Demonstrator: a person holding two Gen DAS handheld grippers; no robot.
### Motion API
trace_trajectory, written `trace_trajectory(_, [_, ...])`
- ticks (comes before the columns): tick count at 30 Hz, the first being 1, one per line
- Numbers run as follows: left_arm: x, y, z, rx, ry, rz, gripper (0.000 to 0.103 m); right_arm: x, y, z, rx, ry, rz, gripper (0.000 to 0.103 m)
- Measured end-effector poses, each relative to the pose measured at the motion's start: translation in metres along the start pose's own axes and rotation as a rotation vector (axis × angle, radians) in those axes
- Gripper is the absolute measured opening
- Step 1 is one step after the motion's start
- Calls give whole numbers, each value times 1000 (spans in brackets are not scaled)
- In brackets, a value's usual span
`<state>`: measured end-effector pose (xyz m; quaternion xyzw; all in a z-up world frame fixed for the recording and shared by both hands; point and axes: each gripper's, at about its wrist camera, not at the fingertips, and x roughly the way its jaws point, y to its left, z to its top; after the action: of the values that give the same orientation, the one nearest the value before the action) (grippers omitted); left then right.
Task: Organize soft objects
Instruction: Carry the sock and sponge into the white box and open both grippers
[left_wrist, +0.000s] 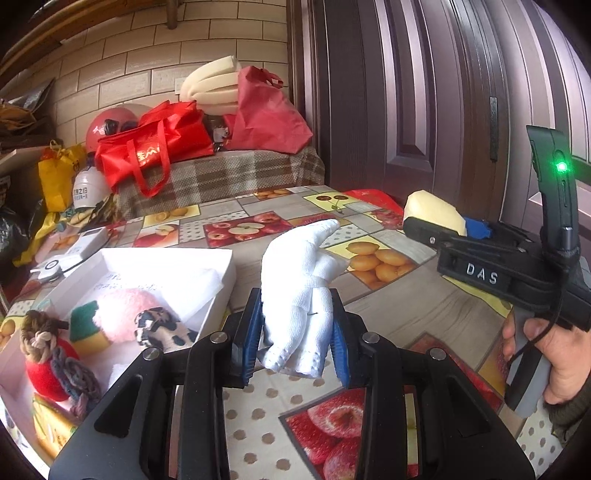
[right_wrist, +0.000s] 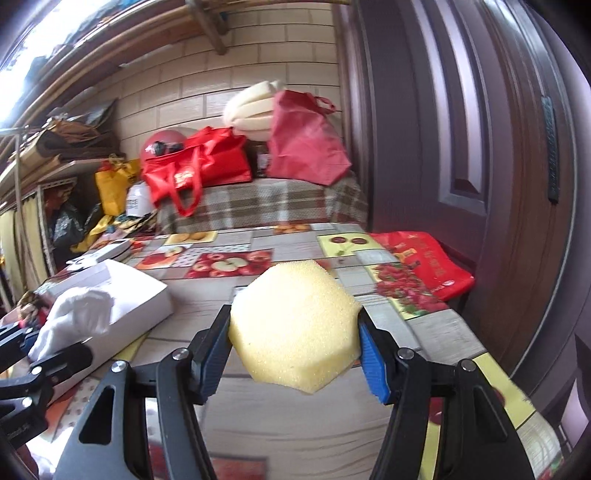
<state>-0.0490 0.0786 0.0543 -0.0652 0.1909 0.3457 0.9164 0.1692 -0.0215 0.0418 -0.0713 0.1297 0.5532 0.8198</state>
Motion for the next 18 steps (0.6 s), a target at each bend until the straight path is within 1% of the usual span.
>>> trace_trajectory(8, [-16,11,-7,-11,-26,26,32,-10,38,-5,-50,-4,69,63])
trace_trajectory(18, [-34,28,-16,-13,-38,60,32,-14,72,-9,-80,-1,131,63])
